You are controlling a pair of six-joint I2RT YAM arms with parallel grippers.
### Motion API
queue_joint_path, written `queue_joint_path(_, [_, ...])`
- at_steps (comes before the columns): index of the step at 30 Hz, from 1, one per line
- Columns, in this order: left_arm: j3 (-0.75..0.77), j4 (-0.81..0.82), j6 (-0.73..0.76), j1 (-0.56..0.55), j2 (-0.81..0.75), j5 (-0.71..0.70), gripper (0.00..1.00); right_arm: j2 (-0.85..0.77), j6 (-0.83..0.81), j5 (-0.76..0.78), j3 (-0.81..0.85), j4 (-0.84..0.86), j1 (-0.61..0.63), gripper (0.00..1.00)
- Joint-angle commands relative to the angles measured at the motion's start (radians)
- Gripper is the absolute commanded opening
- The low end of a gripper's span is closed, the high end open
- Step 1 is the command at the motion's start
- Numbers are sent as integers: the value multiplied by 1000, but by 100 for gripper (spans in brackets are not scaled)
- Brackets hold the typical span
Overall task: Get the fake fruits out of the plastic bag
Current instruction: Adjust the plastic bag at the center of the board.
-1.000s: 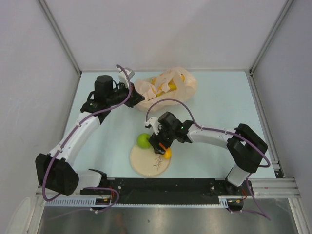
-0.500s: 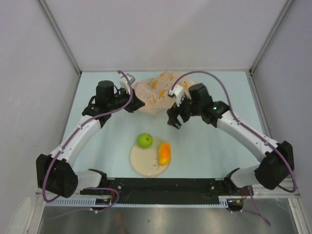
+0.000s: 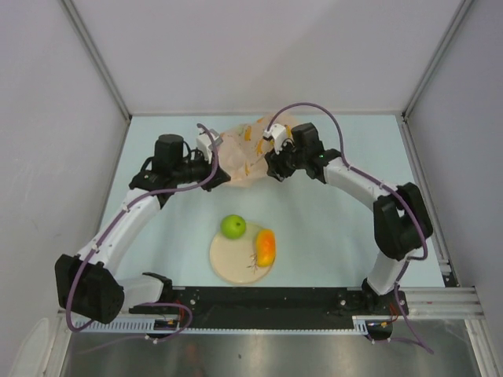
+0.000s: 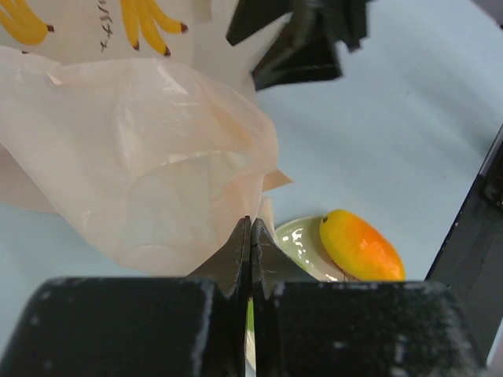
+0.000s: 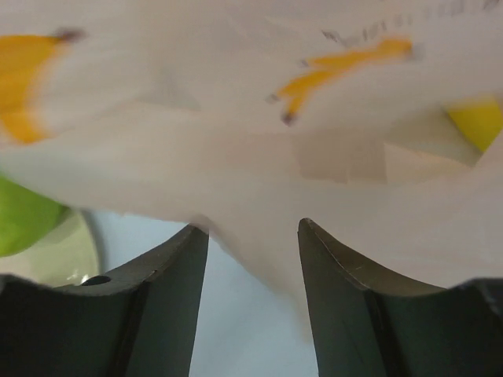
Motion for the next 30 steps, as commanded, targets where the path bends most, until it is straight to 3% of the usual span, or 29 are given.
queue_joint_path(1, [44,-92,126,4,-21,4,0,116,97,94,97,194,-75,54])
queue_joint_path(10, [117,-141,202,6,22,4,0,394,134,191,418,102,-135,60])
queue_joint_path(13, [142,-127,202,4,33,17,0,394,50,243,358,91,-147,67])
queue_joint_path(15, [166,-110,188,4,45,25,0,332,18,213,256,56,-182,48])
queue_joint_path(16, [174,-101,174,4,60,31,0,306,5,188,225,31,-205,21])
queue_joint_path(18, [186,-75,159,3,73,49,0,218,-10,154,151,-28,-270,0])
queue_joint_path(24, [214,-61,148,-45,137,89,0,-42,-145,11,18,-384,-422,0])
queue_joint_path(28, [220,-89,153,-78,165,119,0,-178,-295,-145,-16,-611,-413,0])
queue_joint_path(29, [219,-84,145,-79,166,119,0,-189,-327,-174,-16,-642,-400,4])
queue_joint_path(30, [225,-87,143,-79,171,117,0,-198,-369,-203,-16,-673,-382,16])
